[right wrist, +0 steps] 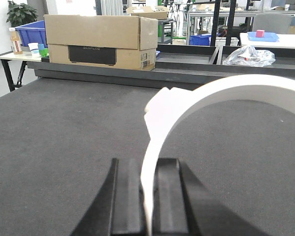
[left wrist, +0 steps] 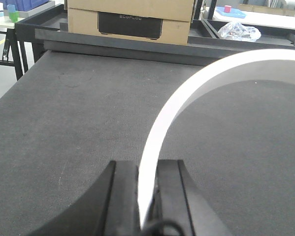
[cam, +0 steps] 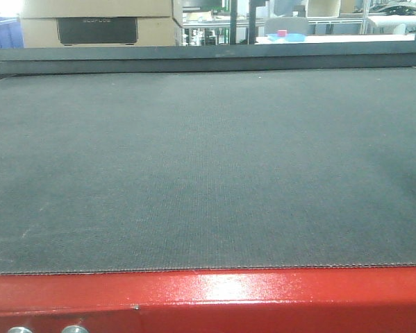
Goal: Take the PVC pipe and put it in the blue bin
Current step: 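Hold both clamps raised in the left and right grippers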
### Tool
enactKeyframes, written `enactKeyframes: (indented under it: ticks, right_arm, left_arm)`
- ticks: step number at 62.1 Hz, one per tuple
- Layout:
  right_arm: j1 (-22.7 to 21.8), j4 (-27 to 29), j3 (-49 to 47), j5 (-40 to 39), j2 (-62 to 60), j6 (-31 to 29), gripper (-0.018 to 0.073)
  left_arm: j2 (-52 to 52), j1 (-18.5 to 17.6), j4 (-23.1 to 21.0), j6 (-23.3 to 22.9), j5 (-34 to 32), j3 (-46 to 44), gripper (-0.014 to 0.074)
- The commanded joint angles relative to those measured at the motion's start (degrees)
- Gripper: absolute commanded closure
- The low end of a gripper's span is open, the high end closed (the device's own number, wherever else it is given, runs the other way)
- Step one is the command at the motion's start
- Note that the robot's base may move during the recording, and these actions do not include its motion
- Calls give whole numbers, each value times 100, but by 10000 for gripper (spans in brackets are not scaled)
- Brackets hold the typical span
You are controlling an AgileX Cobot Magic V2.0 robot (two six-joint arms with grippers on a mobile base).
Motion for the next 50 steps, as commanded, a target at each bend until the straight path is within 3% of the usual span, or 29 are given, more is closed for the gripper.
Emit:
enactKeyframes:
  ticks: [1,50]
  right_arm:
    - [-6,-56,-1,-181,-26,-18,722]
    - [-6,-56,-3,-171,-26,-18,722]
  left_arm:
    - [-35,-28,-18,-12,-96,-18,707]
    - [-35,-28,-18,-12,-107,-18,707]
